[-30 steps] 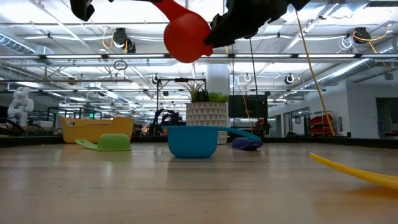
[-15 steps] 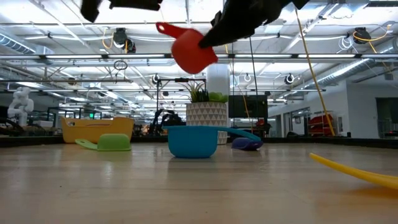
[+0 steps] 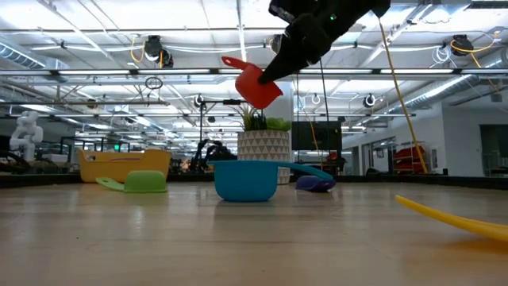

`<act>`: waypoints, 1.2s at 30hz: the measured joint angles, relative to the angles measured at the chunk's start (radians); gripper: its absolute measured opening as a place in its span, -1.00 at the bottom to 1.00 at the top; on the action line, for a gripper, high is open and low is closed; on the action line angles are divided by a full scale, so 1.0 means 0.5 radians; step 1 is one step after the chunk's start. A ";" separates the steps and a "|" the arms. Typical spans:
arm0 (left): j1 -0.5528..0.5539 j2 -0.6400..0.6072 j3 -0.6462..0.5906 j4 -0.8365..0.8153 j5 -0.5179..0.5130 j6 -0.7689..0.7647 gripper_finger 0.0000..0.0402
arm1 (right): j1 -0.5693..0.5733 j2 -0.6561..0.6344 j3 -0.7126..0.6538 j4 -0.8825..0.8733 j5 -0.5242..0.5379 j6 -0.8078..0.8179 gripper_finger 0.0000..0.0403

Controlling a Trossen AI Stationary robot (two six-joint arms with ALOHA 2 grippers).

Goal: Nest measuring cups in basket
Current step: Stack the dark orange measuring cup on top of the dark blue measuring cup in the yellow bin

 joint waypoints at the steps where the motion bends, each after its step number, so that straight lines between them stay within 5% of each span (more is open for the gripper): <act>1: 0.000 -0.021 0.000 0.003 -0.005 0.005 -0.07 | -0.004 0.000 0.000 0.006 -0.001 0.011 -1.00; 7: 0.004 -0.009 0.000 0.101 -0.010 -0.121 -0.07 | -0.010 0.101 0.042 0.078 -0.017 -0.010 -1.00; 19: 0.062 0.232 0.239 -0.556 0.436 -0.582 -0.07 | -0.010 0.515 0.462 -0.099 -0.141 -0.053 -0.99; 26: 0.066 0.332 0.271 -0.608 0.788 -0.614 -0.07 | -0.011 0.693 0.603 -0.133 -0.435 -0.081 -0.98; 36: 0.230 0.437 0.267 -0.780 1.034 -0.729 -0.07 | -0.011 0.747 0.628 -0.180 -0.487 -0.246 -0.98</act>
